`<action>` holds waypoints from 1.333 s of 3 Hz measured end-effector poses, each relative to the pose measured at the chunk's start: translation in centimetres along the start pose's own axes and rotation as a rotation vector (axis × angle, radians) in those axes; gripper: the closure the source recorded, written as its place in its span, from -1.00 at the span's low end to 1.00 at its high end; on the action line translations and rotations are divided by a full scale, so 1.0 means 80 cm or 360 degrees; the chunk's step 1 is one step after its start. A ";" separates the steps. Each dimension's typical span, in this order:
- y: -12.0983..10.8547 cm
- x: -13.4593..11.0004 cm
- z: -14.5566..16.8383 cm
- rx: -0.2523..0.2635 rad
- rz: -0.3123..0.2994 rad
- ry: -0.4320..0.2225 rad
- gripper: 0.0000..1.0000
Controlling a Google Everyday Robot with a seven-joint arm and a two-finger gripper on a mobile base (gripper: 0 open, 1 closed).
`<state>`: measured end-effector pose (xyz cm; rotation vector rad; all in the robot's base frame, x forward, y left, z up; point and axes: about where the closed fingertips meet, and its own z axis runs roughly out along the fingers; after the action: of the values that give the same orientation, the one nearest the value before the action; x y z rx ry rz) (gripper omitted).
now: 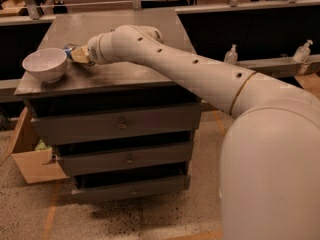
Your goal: Move redbull can near white bowl
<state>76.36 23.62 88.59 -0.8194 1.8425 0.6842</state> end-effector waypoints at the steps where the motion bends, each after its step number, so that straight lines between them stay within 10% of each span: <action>1: 0.003 0.000 0.003 -0.0021 -0.0003 0.0006 -0.76; 4: -0.021 -0.020 -0.013 0.0093 -0.0089 0.0002 -1.00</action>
Offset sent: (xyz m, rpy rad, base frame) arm 0.0074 0.0040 0.0046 -0.0224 -0.0231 0.0310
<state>77.56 22.20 90.31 -0.8299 1.8253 0.5924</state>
